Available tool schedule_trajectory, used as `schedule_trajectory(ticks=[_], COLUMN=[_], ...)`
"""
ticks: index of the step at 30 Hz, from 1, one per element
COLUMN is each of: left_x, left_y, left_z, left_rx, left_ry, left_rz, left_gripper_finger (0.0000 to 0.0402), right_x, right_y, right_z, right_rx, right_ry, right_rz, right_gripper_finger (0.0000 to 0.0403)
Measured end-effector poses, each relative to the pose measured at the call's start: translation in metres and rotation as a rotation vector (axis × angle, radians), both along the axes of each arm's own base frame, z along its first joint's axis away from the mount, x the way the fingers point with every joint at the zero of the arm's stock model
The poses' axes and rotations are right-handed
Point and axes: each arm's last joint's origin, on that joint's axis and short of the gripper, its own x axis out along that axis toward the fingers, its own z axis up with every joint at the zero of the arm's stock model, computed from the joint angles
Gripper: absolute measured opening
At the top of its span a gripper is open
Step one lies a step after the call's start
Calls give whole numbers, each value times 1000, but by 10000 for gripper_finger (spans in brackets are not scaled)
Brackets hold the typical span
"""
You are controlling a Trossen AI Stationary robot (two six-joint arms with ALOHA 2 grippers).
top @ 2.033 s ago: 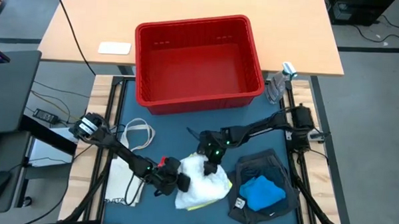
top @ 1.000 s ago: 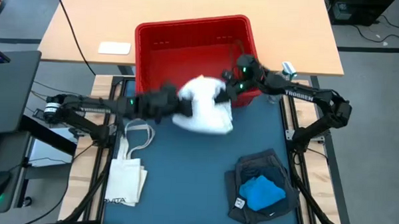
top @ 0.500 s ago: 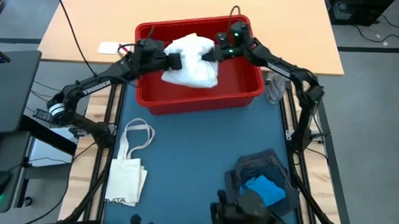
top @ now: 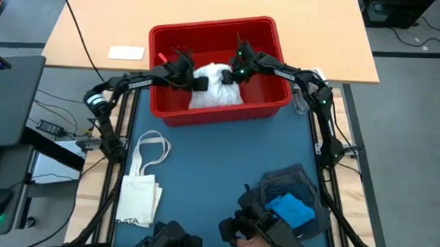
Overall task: Fold Laundry from Bin
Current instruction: Put the stacked folded shirts into the laundry bin
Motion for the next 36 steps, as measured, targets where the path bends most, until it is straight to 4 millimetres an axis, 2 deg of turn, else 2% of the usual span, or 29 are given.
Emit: schedule_trajectory(ticks=[2,3,7,10,13,17,19,23,26,29,36], left_x=[3,3,2,-4,-13,-22,-23,-9,5,22,62], left_y=[2,3,4,5,7,6,4,-6,-16,-17,-5], left_z=[-11,-14,-13,-4,8,31,49,83,90,74,0], left_rx=[-32,-39,-19,13,44,125,227,470,554,567,450], left_ry=[18,22,33,30,14,-32,-85,-297,-376,-335,-278], left_rz=[0,2,-9,-17,-5,-19,-81,-370,-488,-488,-510], left_gripper_finger=[81,92,133,158,173,180,180,180,180,180,180], right_x=[-1,-2,-9,-18,-24,-30,-33,-38,-43,-51,-65], right_y=[0,0,-2,-1,1,7,12,25,34,41,58], right_z=[-9,-10,-9,3,23,51,68,96,116,131,167], right_rx=[18,20,-4,-30,-96,-205,-265,-376,-439,-463,-464], right_ry=[34,49,146,224,232,224,215,218,209,198,49], right_rz=[5,-1,-96,-220,-262,-265,-261,-281,-292,-309,-230], right_gripper_finger=[110,130,260,333,365,364,354,334,322,314,310])
